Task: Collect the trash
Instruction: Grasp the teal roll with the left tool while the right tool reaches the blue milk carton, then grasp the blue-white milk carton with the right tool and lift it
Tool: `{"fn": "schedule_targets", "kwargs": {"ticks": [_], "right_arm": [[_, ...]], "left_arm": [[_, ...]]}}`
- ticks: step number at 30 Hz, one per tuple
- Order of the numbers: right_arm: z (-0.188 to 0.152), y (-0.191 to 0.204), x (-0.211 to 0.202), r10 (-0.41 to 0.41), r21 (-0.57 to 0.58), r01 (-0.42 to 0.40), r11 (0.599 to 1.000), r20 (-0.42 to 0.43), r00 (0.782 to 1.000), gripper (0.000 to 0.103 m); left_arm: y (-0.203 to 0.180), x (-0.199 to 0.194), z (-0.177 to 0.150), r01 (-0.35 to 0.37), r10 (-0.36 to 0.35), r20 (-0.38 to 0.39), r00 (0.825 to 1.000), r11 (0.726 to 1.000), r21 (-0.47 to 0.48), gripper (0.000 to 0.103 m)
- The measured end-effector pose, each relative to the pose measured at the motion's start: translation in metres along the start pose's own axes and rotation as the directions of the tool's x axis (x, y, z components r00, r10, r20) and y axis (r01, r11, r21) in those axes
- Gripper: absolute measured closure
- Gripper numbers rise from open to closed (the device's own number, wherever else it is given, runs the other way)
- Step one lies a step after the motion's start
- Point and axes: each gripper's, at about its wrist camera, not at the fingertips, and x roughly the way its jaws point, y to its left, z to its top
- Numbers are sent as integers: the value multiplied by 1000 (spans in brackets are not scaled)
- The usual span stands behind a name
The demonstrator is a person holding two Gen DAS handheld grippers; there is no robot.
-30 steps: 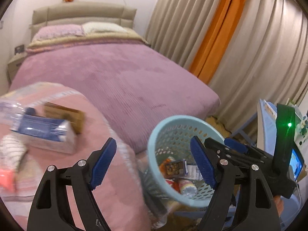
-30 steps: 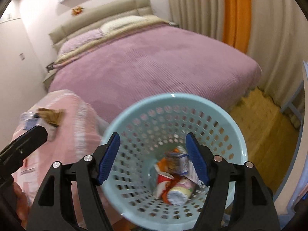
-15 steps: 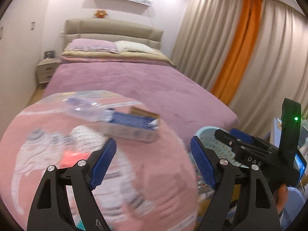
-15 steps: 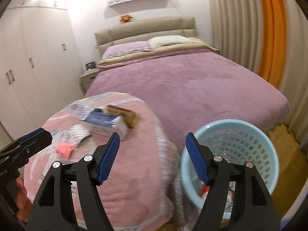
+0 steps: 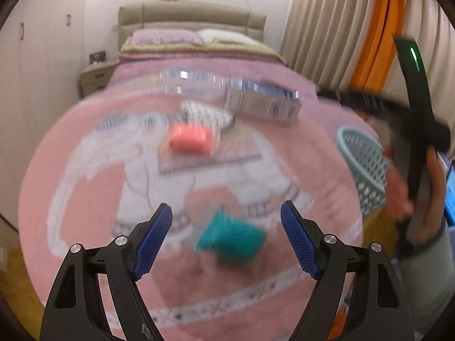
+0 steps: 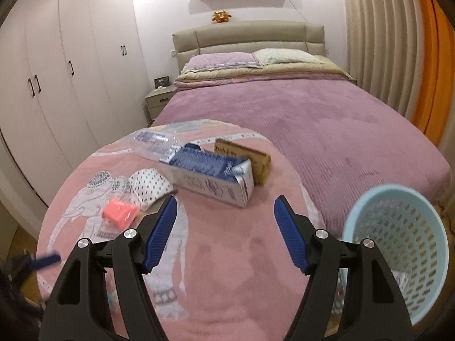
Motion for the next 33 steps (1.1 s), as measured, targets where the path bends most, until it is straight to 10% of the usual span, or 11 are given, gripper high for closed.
{"fn": "schedule_targets", "kwargs": {"ticks": [7, 14, 18, 24, 33], "right_arm": [[15, 9, 33, -4, -71, 5, 997, 13, 1000, 36], [26, 6, 56, 4, -95, -5, 995, -4, 1000, 36], [30, 3, 72, -10, -91, 7, 996, -36, 999, 36], [29, 3, 89, 20, -65, -25, 998, -80, 997, 36], [16, 27, 72, 222, -65, -235, 970, -170, 960, 36]], "left_arm": [[8, 16, -21, 85, -87, -86, 993, 996, -26, 25], [1, 30, -23, 26, -25, -94, 995, 1000, 10, 27], [-3, 33, -19, -3, 6, -73, 997, 1000, 30, 48], [11, 28, -7, -5, 3, -49, 999, 1000, -23, 50], [51, 30, 16, -70, 70, 0, 998, 992, -107, 50]]}}
